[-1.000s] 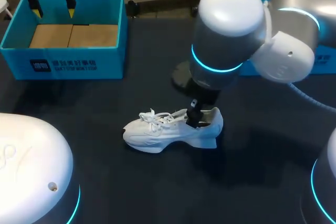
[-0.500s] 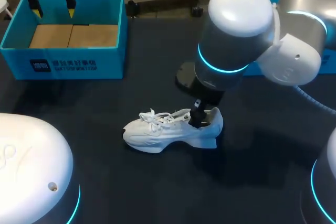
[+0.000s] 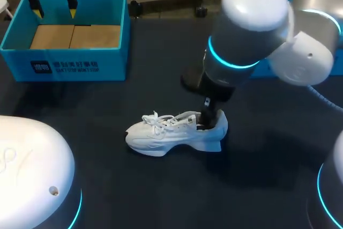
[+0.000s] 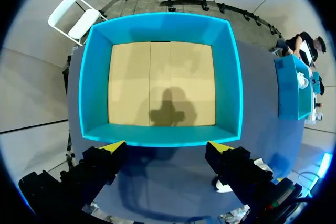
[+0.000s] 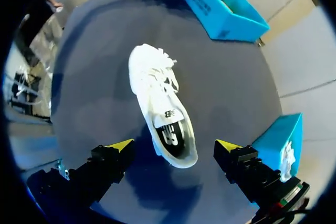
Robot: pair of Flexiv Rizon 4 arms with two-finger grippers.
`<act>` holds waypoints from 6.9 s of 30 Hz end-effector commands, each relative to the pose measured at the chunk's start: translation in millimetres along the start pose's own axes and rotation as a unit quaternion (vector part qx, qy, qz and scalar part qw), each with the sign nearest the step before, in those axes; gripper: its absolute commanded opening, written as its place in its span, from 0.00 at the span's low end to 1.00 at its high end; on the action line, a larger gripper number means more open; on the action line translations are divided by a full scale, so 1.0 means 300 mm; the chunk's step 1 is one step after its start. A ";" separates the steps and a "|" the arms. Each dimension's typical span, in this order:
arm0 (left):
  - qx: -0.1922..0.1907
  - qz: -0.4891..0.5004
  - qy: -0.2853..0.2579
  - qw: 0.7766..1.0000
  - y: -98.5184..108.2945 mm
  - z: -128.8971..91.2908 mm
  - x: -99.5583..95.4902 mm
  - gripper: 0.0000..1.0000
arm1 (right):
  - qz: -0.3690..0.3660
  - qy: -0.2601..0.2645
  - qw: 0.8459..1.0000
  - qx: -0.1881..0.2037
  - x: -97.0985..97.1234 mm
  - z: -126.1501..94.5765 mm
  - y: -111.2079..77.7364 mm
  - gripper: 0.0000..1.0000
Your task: Take the shoe out of the shoebox, open the shoe tongue, remove and reinsert the insole, then place the shoe into the shoebox
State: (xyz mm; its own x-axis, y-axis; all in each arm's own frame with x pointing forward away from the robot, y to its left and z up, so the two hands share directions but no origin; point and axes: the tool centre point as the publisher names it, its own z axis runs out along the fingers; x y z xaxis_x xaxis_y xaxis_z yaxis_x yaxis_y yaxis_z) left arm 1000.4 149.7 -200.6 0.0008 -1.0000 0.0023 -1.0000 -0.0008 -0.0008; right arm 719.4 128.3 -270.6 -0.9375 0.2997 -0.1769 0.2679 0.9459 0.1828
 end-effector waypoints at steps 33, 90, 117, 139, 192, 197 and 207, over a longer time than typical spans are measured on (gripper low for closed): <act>0.000 0.000 0.000 1.000 0.001 -0.001 0.000 1.00 | -0.157 0.086 0.934 -0.309 -0.094 0.111 -0.374 1.00; 0.000 0.000 0.000 1.000 0.001 -0.001 0.000 1.00 | -0.112 0.093 0.906 -0.398 -0.138 0.262 -0.426 1.00; 0.000 0.000 0.000 1.000 0.001 -0.001 0.000 1.00 | -0.034 0.080 0.924 -0.373 -0.073 0.361 -0.319 1.00; 0.000 0.000 0.000 1.000 0.001 -0.001 0.000 1.00 | -0.035 0.103 0.915 -0.388 -0.038 0.428 -0.206 1.00; 0.000 0.000 0.000 1.000 0.001 -0.001 0.000 1.00 | -0.055 0.139 0.910 -0.387 -0.015 0.475 -0.166 0.00; 0.000 0.000 0.000 1.000 0.001 -0.001 0.000 1.00 | -0.058 0.142 0.911 -0.382 -0.025 0.470 -0.184 0.00; 0.000 0.000 0.000 1.000 0.001 -0.001 0.000 1.00 | -0.057 0.149 0.907 -0.389 -0.024 0.490 -0.188 0.00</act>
State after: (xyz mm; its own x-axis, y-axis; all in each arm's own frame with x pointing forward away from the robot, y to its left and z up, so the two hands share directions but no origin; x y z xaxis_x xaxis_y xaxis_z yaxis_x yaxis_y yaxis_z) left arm 1000.4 149.7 -200.6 0.0008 -1.0000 0.0023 -1.0000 -0.0008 -0.0008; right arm 743.5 90.3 -419.4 -0.9988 0.0460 0.0142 0.0378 0.5649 0.8243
